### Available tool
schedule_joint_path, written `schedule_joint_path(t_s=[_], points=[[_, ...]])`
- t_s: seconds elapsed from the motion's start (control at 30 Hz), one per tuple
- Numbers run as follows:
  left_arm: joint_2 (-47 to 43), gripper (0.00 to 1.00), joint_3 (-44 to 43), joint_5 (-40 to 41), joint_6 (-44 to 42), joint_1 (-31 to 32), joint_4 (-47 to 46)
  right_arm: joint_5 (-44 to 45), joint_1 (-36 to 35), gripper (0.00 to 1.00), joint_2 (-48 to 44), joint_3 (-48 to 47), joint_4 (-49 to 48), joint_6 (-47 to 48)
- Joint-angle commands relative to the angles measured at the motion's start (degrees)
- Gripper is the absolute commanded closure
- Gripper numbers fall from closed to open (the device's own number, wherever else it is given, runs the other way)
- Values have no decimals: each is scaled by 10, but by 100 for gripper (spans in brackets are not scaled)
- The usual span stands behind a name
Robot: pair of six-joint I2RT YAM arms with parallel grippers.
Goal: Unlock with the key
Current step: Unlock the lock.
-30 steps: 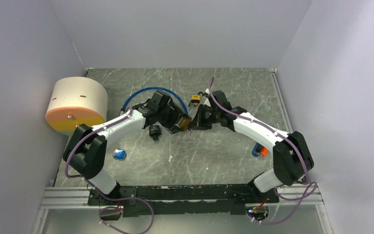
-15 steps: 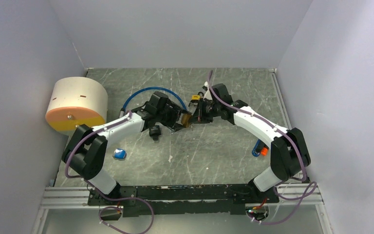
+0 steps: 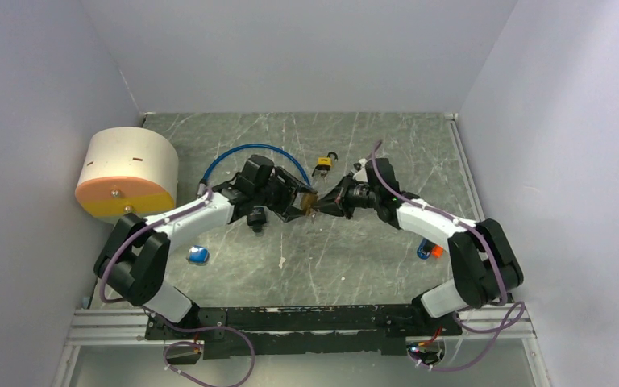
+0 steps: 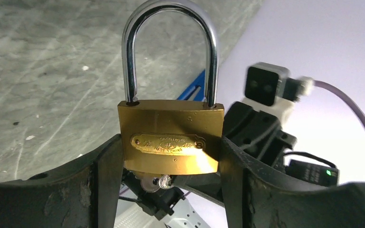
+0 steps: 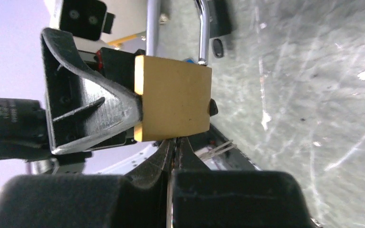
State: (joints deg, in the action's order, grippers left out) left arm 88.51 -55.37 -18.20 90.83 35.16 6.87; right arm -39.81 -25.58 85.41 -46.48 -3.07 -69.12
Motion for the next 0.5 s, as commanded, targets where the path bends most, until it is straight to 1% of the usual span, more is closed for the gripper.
schedule_joint_path(t_s=[0.0, 0.07, 0.13, 0.17, 0.23, 0.27, 0.3, 0.33, 0.37, 0.4, 0.47], points=[[-63, 97, 3, -94, -9, 34, -149, -42, -4, 100, -54, 52, -298, -207], [-68, 98, 2, -81, -24, 32, -151, -40, 0, 100, -65, 77, -340, -244], [-71, 97, -5, -67, -44, 32, -138, -45, 4, 100, -73, 86, -346, -248], [-73, 98, -11, -59, -58, 32, -130, -47, 6, 100, -78, 83, -334, -229], [-75, 97, -24, -38, -93, 31, -104, -50, 12, 100, -92, 57, -245, -139], [-78, 98, -31, -27, -117, 31, -90, -44, 15, 93, -101, 33, -151, -66], [-79, 98, -38, -13, -141, 31, -75, -22, 18, 80, -111, 7, -60, 39], [-83, 98, -41, 3, -165, 31, -70, 9, 19, 65, -125, -24, 8, 110], [-88, 98, -41, 16, -190, 31, -59, 36, 19, 52, -140, -39, 63, 171], [-94, 97, -37, 31, -216, 31, -62, 57, 23, 44, -155, -46, 94, 218], [-112, 97, -20, 47, -272, 30, -98, 76, 33, 36, -189, -42, 118, 286]])
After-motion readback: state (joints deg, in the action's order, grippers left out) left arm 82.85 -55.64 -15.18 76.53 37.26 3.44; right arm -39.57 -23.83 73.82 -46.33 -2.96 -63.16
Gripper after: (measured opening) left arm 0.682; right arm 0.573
